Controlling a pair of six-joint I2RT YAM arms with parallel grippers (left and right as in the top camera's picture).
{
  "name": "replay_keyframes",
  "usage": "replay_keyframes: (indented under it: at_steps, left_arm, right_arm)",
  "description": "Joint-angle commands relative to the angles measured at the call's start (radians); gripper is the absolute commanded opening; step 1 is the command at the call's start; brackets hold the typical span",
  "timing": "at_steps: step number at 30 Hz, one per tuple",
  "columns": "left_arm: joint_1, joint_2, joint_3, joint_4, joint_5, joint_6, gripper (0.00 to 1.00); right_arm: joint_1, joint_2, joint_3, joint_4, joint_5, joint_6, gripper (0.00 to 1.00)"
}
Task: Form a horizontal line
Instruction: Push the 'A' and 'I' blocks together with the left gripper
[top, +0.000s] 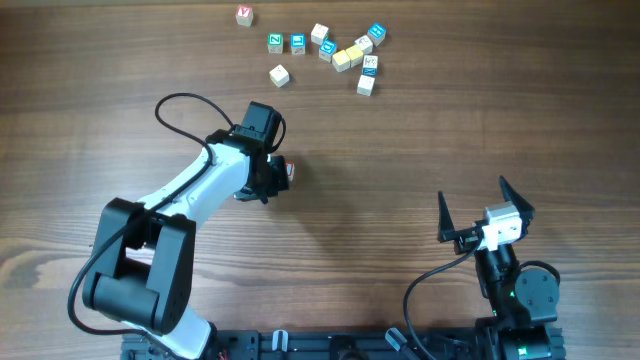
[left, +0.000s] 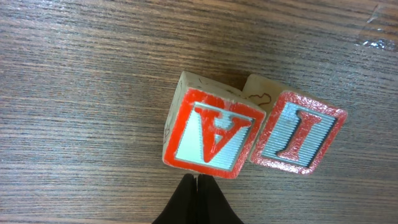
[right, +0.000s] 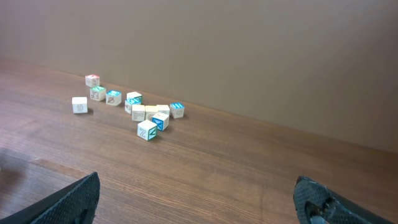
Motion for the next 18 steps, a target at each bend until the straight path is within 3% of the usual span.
replay_keyframes:
  at_steps: [1,18]
  left_arm:
    - [-0.004,-0.005,-0.011,0.004,-0.002,-0.010,0.04]
    - [-0.003,-0.005,-0.035,0.049,-0.038,-0.010,0.04]
  right_arm:
    - [-0.006,-0.007,-0.002,0.003,0.013,-0.002,1.00]
    - [-0.006,-0.007,-0.002,0.003,0.013,-0.002,1.00]
